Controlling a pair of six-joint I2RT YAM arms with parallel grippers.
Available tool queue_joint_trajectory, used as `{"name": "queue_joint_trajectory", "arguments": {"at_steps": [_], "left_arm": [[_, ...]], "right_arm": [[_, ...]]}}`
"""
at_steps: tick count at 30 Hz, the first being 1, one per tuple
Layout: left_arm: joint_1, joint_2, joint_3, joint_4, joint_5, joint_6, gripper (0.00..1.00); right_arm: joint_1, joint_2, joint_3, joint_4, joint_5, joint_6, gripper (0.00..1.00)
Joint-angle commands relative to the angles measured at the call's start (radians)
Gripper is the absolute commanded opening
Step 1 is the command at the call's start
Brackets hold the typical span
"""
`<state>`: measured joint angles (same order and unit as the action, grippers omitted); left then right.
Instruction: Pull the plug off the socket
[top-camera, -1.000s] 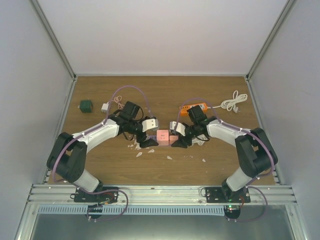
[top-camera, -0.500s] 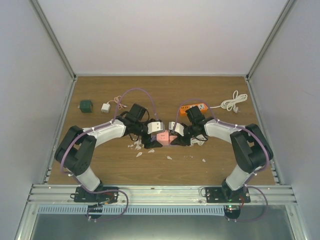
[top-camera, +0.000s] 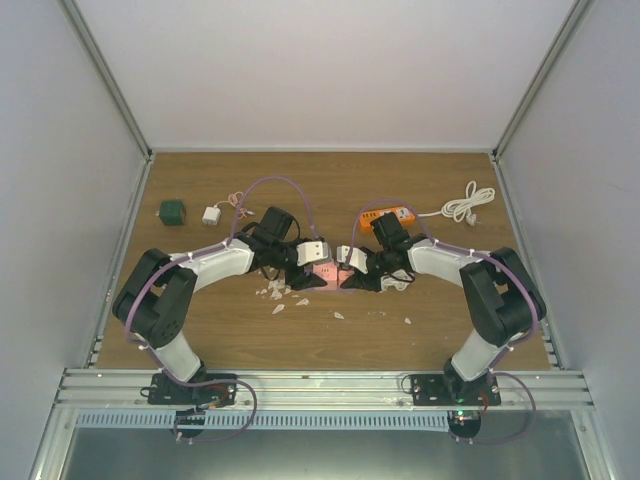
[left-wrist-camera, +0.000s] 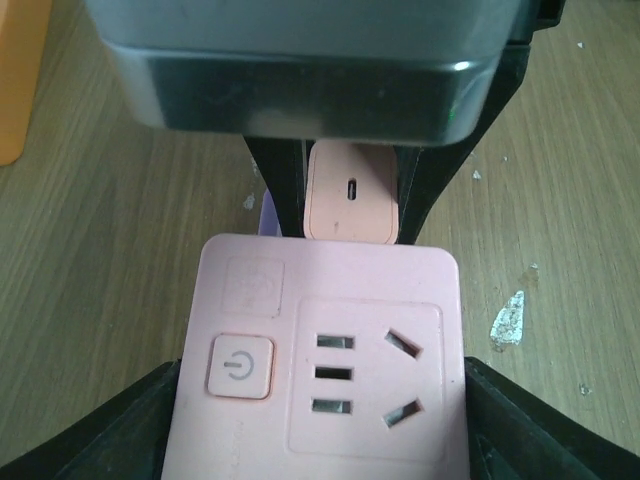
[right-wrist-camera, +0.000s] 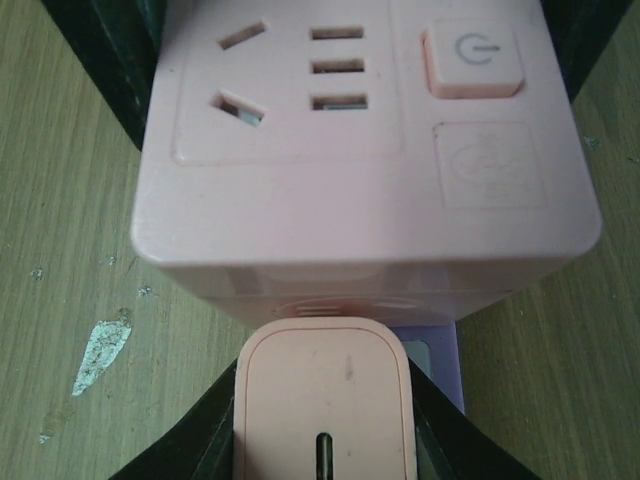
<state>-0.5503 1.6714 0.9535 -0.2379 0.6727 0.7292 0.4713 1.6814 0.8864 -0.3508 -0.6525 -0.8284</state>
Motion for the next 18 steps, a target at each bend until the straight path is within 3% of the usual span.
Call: {"name": "queue_joint_trajectory", "arguments": {"at_steps": [1,11,18], "left_arm": [[-0.013,-0.024,0.003,0.049,0.036,0.004,0.67],[-0.011,-0.082,0.027,0.019,0.187,-0.005,0.52],[-0.013,-0.117,0.007,0.078,0.073,0.026,0.48]], "right_arm": [[0.005,0.005,-0.024,-0.034,0.044,-0.052,0.19],[0.004,0.028,-0.032,-0.08,0.082,-0.082,0.09],[0.004,0.048,-0.026,-0.096,0.1,-0.073,0.07]]}}
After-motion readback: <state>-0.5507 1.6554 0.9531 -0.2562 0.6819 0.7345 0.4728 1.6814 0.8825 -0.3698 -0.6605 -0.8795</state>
